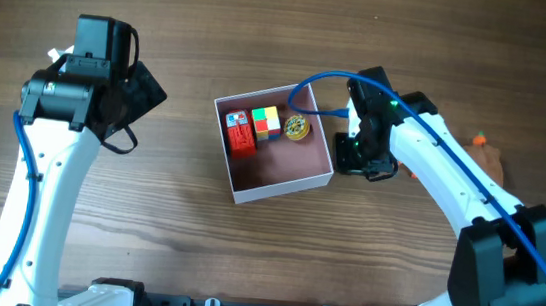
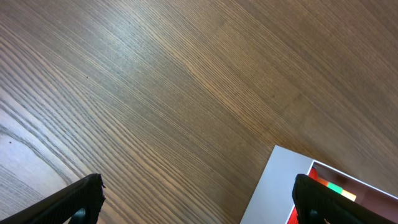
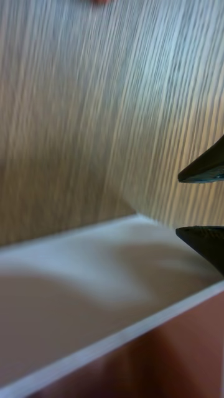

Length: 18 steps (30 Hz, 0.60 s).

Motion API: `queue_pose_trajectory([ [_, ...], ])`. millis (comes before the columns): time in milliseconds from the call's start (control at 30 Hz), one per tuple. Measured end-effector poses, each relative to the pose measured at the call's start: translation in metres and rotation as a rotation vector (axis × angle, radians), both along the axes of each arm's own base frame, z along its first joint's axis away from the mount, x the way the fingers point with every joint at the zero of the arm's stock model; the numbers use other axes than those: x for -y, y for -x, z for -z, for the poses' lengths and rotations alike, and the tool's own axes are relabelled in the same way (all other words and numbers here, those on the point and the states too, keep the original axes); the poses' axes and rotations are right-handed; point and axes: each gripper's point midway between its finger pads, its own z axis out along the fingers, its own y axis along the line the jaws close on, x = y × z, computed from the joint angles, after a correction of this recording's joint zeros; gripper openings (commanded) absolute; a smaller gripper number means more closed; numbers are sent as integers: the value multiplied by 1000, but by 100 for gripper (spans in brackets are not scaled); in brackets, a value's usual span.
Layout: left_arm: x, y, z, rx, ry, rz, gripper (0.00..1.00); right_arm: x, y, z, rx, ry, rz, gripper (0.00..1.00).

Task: Pack container
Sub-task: 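Move the right gripper to the duck toy and grasp it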

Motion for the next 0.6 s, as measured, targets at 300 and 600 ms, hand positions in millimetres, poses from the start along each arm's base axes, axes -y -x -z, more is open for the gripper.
queue_pose_trajectory([
  [300,0,0,0,0,0,0,98,-29,17,-9,-47,-186,-164,24],
  [600,0,0,0,0,0,0,98,-45,30,-18,-92,-307,-211,27],
])
